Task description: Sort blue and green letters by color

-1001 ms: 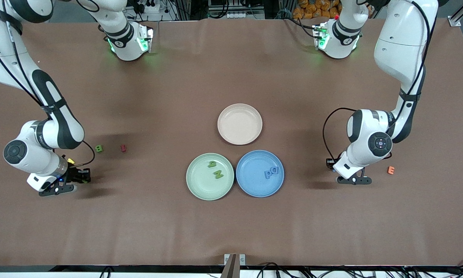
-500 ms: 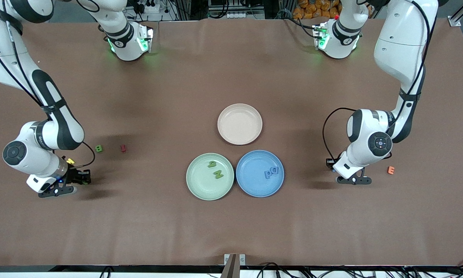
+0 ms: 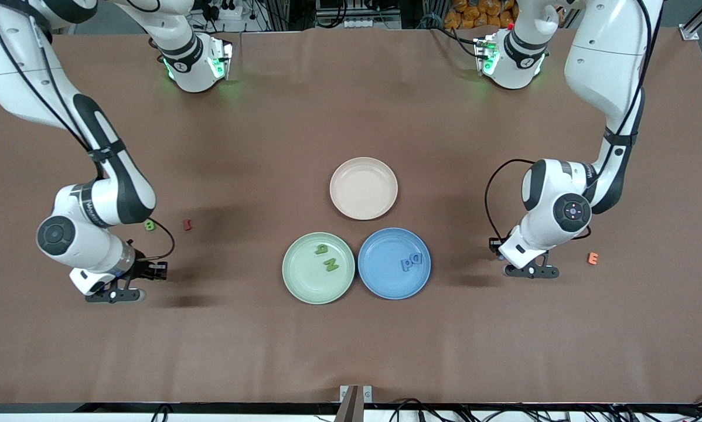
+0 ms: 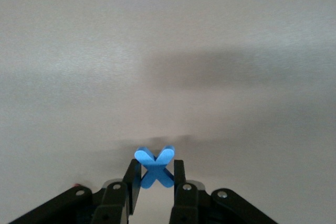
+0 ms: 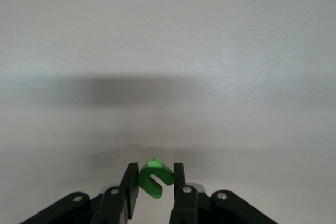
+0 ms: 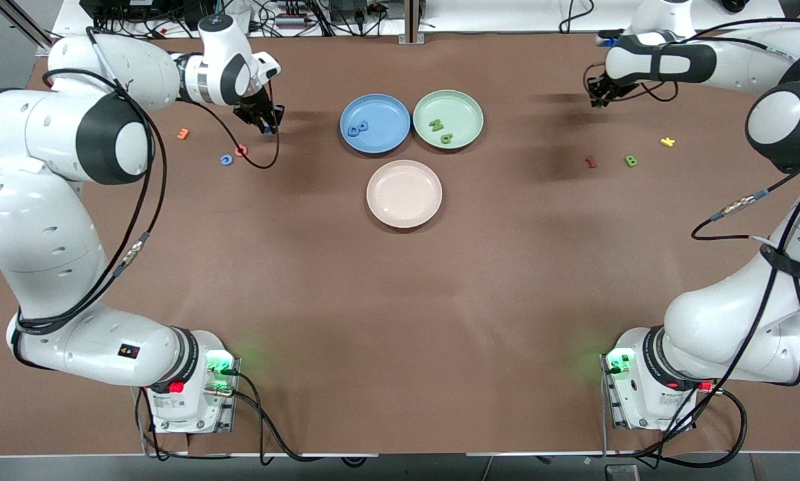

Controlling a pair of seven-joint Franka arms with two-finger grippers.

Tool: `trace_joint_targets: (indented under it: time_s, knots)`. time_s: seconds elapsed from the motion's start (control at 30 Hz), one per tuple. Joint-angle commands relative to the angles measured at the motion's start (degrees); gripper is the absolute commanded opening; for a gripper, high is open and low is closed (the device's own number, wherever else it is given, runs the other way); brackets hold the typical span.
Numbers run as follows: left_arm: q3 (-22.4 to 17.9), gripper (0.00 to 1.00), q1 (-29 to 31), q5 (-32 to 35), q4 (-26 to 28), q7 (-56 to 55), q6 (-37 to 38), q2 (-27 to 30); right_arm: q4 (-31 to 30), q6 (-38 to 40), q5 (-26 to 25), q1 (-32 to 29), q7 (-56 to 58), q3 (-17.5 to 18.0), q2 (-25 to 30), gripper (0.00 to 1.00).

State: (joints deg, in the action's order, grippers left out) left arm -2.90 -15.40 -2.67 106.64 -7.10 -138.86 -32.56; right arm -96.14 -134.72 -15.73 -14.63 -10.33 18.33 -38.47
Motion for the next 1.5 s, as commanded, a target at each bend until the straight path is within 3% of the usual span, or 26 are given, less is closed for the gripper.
trace_joint_targets:
  time_s: [0.0,0.37,0.73,1.2,1.47]
  knots:
    - [-0.9,0.17,-3.9,-0.8,1.2,-5.5,1.0,2.8,0.9,3.1,1.7,4.3,-7.9,-0.1,1.9,0.0]
    - [-3.0,0.17,-13.8,-0.9,-1.3,-19.1,1.3,2.6,5.2,6.4,2.6,15.1,-26.3,-0.1,1.8,0.0]
    - [-5.2,0.17,-21.2,-0.8,-6.5,-29.4,1.3,-1.5,7.7,5.9,2.5,23.6,-41.5,-0.1,-0.3,0.0]
    - [-5.1,0.17,-21.7,-0.9,-17.5,-34.5,6.7,-6.8,12.5,5.3,2.0,32.3,-54.5,-0.7,-5.1,0.0]
    - [-5.0,0.16,-21.8,-0.9,-20.5,-36.1,7.0,-9.1,14.7,1.3,1.9,35.5,-58.4,-2.3,-8.2,0.0]
